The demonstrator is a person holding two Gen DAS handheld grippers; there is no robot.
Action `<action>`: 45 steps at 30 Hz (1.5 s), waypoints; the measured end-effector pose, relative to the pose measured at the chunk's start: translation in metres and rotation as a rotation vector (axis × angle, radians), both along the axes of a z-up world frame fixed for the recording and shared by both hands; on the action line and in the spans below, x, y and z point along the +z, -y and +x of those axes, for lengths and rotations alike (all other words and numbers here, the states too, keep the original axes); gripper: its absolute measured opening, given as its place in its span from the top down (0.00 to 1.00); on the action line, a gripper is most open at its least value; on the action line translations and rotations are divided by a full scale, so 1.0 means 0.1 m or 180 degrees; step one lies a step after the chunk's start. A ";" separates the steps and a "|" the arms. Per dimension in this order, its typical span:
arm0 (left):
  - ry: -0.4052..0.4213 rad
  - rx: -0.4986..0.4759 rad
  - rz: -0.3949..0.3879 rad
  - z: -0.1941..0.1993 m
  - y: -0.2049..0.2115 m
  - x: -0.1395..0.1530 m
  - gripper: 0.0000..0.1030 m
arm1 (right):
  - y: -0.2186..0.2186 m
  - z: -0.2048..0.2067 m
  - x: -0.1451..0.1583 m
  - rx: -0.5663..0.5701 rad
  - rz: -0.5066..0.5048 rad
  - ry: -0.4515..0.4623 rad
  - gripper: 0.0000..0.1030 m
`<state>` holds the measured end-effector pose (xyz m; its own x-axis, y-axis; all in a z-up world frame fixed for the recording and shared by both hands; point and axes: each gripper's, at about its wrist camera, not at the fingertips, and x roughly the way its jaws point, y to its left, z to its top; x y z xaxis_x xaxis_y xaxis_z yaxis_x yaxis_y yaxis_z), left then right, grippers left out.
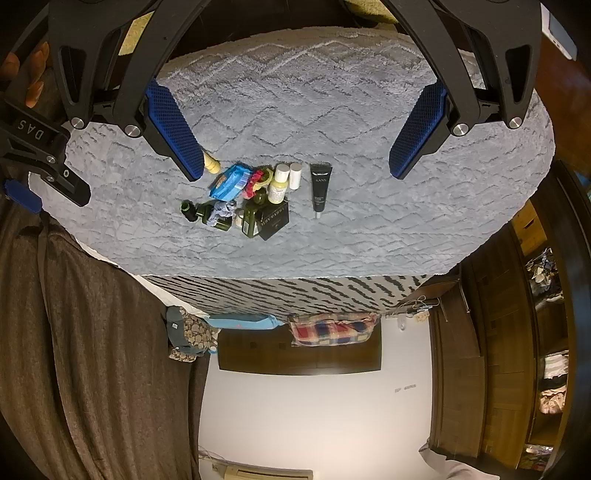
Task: Collect trash
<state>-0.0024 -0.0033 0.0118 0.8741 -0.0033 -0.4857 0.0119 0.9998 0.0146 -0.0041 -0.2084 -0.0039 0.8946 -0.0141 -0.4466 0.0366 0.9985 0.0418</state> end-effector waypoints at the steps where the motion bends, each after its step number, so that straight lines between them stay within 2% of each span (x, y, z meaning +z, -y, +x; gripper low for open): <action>1: 0.0000 -0.0004 0.0001 0.00 0.01 0.01 0.08 | 0.00 0.00 0.00 0.0005 0.0000 0.0003 0.03; 45: 0.0047 0.0005 -0.0023 -0.03 -0.03 0.02 0.08 | -0.01 -0.05 0.03 0.0035 0.0015 0.0037 0.03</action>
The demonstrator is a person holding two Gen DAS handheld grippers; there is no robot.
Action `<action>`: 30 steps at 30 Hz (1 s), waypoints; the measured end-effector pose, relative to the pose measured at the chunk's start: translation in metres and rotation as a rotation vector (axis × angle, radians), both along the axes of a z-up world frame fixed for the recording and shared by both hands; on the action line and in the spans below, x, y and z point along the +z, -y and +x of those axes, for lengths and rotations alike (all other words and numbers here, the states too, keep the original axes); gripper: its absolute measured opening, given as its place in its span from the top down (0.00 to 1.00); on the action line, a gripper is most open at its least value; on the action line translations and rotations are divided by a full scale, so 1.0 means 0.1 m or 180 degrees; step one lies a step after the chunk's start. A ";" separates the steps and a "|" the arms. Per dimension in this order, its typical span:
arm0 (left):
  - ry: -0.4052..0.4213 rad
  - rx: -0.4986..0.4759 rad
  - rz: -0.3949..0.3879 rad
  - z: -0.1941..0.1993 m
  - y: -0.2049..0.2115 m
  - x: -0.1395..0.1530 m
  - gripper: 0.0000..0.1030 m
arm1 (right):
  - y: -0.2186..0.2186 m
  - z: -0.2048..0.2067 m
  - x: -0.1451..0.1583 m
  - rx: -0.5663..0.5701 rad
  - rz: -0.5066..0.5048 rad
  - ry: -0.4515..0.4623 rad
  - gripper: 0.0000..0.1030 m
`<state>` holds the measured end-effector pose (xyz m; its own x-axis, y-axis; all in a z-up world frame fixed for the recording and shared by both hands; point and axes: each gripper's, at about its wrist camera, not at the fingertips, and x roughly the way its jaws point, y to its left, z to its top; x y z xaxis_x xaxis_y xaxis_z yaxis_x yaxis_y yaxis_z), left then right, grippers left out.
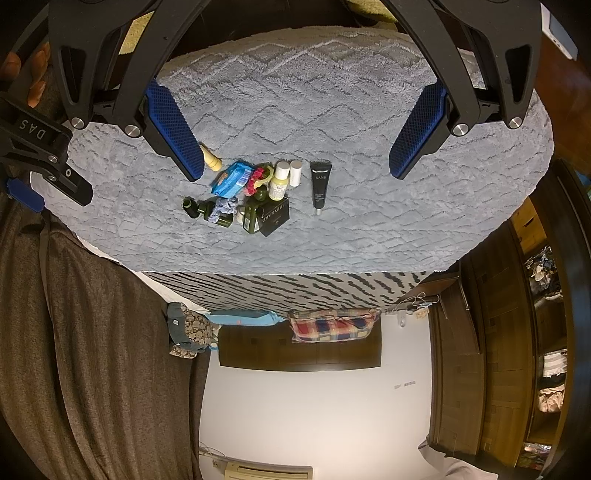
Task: Collect trash
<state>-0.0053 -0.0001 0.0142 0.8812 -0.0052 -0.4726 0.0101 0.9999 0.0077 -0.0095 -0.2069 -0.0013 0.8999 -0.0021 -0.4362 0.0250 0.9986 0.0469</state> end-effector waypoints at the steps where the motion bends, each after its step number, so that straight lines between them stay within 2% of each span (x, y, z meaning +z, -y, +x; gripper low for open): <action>1: 0.0001 0.0001 0.0001 0.00 0.00 0.00 0.08 | 0.00 0.00 0.00 -0.0003 0.0002 0.0000 0.03; 30: -0.0001 0.0023 0.0020 0.01 -0.06 0.00 0.08 | 0.01 0.02 0.02 0.0031 -0.0012 -0.0031 0.03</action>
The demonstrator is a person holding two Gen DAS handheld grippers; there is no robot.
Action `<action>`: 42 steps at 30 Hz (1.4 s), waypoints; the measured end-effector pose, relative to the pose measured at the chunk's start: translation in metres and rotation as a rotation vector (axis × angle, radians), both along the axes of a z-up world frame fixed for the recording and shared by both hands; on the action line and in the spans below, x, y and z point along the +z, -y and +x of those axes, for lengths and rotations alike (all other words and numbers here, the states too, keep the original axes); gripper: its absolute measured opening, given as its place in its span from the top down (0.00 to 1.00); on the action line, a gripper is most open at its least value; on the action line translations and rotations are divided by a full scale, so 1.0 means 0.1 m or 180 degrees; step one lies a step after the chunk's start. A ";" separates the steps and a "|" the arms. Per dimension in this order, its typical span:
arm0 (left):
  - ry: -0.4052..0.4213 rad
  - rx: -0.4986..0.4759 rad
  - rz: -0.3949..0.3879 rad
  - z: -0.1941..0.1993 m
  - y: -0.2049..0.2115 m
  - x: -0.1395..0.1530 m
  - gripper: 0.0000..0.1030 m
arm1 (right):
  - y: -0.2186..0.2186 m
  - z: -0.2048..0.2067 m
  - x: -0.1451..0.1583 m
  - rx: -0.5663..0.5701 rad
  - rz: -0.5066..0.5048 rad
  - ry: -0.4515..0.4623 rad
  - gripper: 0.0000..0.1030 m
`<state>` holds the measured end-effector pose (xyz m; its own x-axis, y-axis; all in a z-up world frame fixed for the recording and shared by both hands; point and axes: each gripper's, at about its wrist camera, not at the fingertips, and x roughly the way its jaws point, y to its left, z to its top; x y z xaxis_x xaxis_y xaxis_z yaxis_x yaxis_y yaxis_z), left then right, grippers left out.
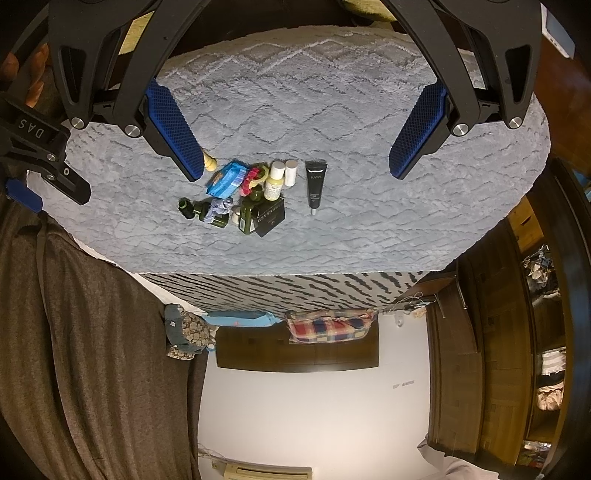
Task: Collect trash
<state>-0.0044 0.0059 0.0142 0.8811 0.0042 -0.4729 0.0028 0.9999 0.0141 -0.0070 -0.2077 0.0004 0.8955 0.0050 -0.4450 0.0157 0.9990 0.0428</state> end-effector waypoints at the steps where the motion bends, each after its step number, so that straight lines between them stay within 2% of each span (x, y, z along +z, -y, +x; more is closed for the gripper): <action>1: 0.0000 0.0000 0.0001 0.00 0.00 0.00 0.08 | 0.00 0.00 0.00 -0.0001 0.0000 0.0002 0.03; 12: -0.0125 -0.0073 -0.0082 0.11 -0.05 -0.17 0.08 | 0.09 0.10 -0.16 -0.0167 -0.0040 0.0044 0.03; 17: -0.0215 -0.0050 -0.0045 0.23 -0.08 -0.33 0.08 | 0.07 0.21 -0.31 -0.0058 -0.0046 0.0008 0.03; 23: -0.0367 0.0033 0.0057 0.45 -0.16 -0.61 0.08 | 0.03 0.45 -0.61 0.0028 0.0035 -0.0265 0.03; 28: -0.0570 0.0051 -0.0079 0.69 -0.35 -0.89 0.08 | -0.01 0.72 -0.95 0.0175 0.0207 -0.0554 0.03; 34: -0.0665 0.0083 -0.0171 0.94 -0.56 -1.09 0.08 | -0.11 1.05 -1.26 0.0311 0.0258 -0.0773 0.03; 37: -0.0713 0.0056 -0.0021 1.10 -0.59 -1.18 0.08 | -0.17 1.20 -1.39 0.0363 0.0351 -0.0829 0.03; 42: -0.0772 0.0069 0.0084 1.45 -0.65 -1.27 0.08 | -0.29 1.41 -1.51 0.0424 0.0389 -0.0908 0.15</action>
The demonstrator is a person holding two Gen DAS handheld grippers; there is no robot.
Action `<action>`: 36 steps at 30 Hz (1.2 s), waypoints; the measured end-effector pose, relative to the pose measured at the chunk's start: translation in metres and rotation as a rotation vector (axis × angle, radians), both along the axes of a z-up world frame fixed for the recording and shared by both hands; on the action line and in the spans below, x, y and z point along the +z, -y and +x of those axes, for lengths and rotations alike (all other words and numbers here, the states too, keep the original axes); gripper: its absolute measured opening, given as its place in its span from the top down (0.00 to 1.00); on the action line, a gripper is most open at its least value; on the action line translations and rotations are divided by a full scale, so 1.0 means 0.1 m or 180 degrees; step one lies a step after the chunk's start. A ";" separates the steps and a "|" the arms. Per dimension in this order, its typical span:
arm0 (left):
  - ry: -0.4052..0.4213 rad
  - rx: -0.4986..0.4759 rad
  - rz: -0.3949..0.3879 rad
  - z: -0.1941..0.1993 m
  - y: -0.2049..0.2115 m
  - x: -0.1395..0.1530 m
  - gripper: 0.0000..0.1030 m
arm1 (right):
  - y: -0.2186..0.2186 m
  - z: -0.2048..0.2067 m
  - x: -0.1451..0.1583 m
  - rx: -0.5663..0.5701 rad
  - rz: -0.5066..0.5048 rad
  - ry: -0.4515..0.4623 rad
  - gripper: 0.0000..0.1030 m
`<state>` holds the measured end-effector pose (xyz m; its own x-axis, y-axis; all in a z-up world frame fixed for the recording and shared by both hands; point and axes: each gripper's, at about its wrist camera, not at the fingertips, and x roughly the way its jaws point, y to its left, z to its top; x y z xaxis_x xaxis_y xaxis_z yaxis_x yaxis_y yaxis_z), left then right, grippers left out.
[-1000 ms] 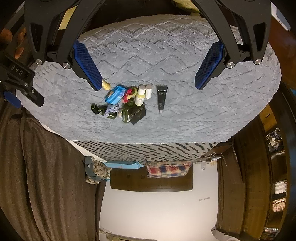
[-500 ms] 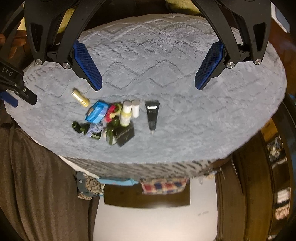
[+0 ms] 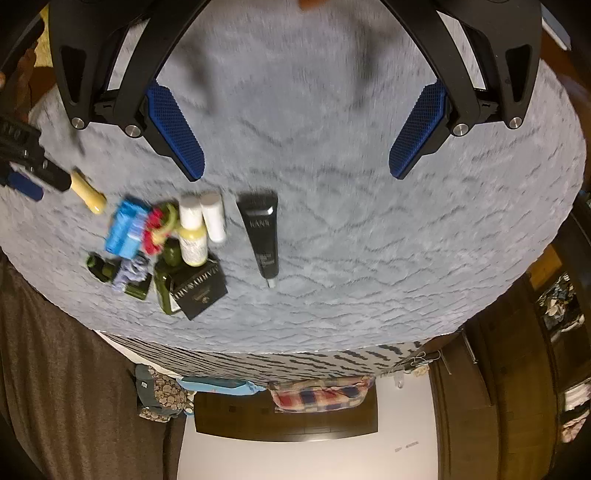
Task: Collect trash
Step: 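Grasp the black tube with the left tool while the right grasps the yellow-capped bottle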
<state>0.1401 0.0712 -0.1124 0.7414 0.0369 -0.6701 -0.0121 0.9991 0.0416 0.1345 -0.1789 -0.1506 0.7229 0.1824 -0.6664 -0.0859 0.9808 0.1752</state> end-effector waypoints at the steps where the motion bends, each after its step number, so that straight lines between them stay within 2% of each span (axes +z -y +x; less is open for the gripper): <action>1: 0.0010 -0.0037 -0.0015 0.08 0.00 0.00 0.10 | -0.03 0.04 -0.02 0.0021 0.0002 -0.0013 0.16; 3: 0.0008 -0.0108 -0.0061 0.23 0.01 0.00 0.10 | -0.07 0.10 -0.03 0.0054 -0.0010 -0.0012 0.20; 7: -0.0085 -0.0147 -0.0006 0.62 0.04 -0.05 0.21 | -0.13 0.20 -0.04 0.0094 -0.0055 0.0020 0.25; 10: -0.0205 -0.0137 -0.0072 0.91 0.02 -0.13 0.31 | -0.17 0.27 -0.07 0.0119 -0.0141 0.0022 0.31; 15: -0.0328 -0.0210 -0.0026 1.21 0.08 -0.27 0.41 | -0.20 0.33 -0.16 0.0271 -0.0125 -0.0002 0.53; 19: -0.0475 -0.0283 -0.0038 1.39 0.15 -0.41 0.53 | -0.23 0.36 -0.23 0.0294 -0.0226 -0.0011 0.62; 20: -0.0511 -0.0298 -0.0055 1.43 0.16 -0.44 0.59 | -0.22 0.36 -0.24 0.0296 -0.0221 -0.0011 0.63; 23: -0.0594 -0.0321 -0.0134 1.51 0.18 -0.52 0.65 | -0.18 0.37 -0.26 0.0305 -0.0149 -0.0013 0.64; 26: -0.0604 -0.0316 -0.0158 1.53 0.17 -0.54 0.73 | -0.20 0.33 -0.26 0.0323 -0.0208 0.0007 0.66; 30: -0.0599 -0.0332 -0.0148 1.47 0.17 -0.55 0.74 | -0.21 0.26 -0.24 0.0336 -0.0266 -0.0021 0.78; 33: -0.0584 -0.0348 -0.0093 1.41 0.19 -0.54 0.75 | -0.17 0.21 -0.24 0.0358 -0.0203 -0.0044 0.79; 36: -0.0570 -0.0353 -0.0076 1.28 0.20 -0.50 0.75 | -0.08 0.19 -0.22 0.0402 0.0000 -0.0096 0.79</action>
